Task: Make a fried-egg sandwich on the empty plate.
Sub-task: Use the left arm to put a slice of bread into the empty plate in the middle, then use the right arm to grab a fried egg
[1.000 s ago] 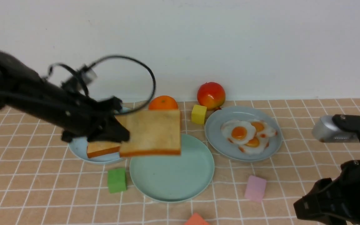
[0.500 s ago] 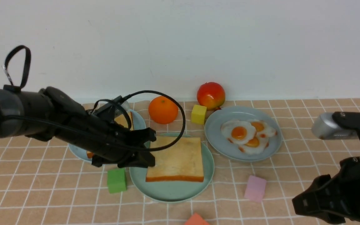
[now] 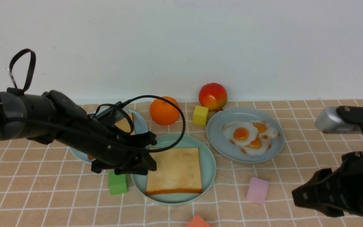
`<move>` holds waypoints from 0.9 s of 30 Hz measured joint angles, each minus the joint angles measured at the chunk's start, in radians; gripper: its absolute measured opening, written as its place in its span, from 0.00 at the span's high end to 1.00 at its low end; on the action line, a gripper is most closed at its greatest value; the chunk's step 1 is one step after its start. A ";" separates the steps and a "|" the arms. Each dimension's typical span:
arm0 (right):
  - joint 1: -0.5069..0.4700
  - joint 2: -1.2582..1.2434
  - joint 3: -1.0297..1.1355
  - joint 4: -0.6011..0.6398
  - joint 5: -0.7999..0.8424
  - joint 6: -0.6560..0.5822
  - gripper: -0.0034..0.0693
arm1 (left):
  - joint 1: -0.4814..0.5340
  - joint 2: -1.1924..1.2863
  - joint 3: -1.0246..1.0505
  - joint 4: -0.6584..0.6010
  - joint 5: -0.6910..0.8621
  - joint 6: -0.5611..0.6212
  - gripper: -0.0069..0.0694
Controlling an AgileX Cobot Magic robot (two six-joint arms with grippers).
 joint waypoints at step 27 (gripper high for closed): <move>-0.285 0.451 -0.362 0.214 -0.043 -0.008 0.62 | -0.096 -0.500 -0.190 0.298 0.509 0.061 0.81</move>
